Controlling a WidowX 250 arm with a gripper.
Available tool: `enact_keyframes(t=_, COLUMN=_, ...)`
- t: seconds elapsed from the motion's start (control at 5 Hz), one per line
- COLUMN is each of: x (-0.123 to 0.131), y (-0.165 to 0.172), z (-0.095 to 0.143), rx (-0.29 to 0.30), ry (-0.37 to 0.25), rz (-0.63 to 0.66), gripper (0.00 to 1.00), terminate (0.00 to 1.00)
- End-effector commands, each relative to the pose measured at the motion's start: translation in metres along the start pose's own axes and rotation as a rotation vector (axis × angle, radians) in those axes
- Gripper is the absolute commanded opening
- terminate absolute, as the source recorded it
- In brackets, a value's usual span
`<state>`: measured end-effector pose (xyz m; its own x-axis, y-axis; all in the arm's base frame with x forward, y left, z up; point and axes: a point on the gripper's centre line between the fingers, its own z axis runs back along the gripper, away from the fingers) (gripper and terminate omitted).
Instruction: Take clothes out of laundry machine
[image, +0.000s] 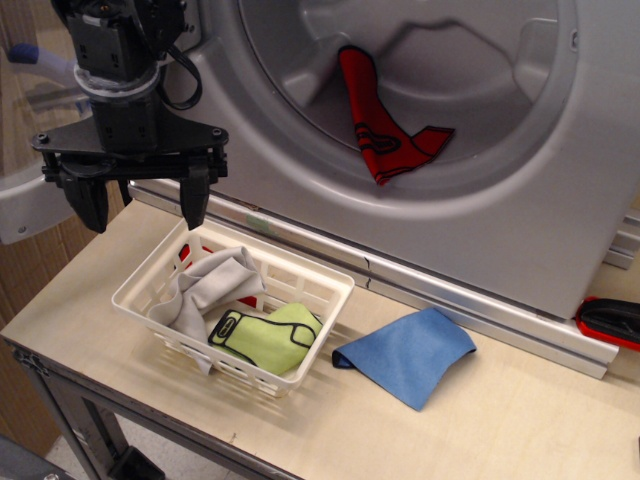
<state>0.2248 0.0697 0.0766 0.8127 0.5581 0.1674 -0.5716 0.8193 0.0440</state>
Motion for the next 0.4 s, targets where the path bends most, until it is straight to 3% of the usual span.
enact_keyframes(t=0.0, x=0.000, y=0.000, z=0.000, rx=0.000, ry=0.000, rz=0.000, gripper=1.00, terminate=0.00)
enact_keyframes(t=0.2, x=0.012, y=-0.037, z=-0.003, rx=-0.087, ry=-0.048, rz=0.011, gripper=1.00, terminate=0.00)
